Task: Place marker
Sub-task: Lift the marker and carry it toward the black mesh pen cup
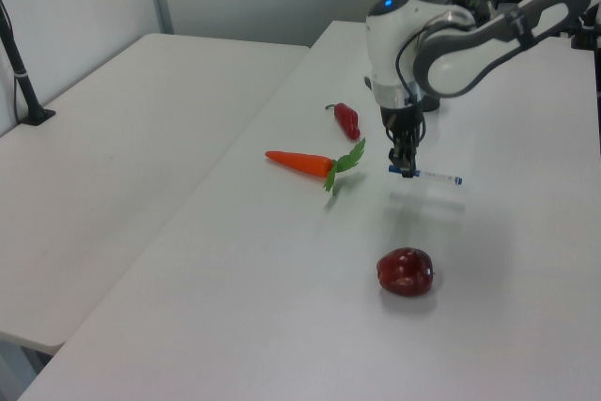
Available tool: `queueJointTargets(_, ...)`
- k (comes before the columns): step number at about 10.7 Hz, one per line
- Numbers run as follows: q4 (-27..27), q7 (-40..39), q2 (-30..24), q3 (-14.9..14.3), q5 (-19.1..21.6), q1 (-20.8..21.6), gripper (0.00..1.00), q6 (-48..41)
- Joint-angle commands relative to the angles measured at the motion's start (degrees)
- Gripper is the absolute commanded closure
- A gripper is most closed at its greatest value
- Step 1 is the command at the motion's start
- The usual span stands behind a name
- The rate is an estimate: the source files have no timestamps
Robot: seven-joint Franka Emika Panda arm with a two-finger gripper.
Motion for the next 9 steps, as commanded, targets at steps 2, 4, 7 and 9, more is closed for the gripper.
queueJointTargets(2, 8.98, 1.08, -3.97, -1.10, -0.24, 0.23, 0.87, -10.42)
queueJointTargets(4, 12.08, 0.55, -4.49, -1.54, -0.58, -3.62, 0.87, -11.24)
queueJointTargets(7, 13.32, -5.14, -4.76, -1.54, -1.11, -11.61, 0.87, -9.93)
queueJointTargets(9, 13.23, -6.57, -4.94, -1.63, -1.20, -16.89, 0.87, -4.06)
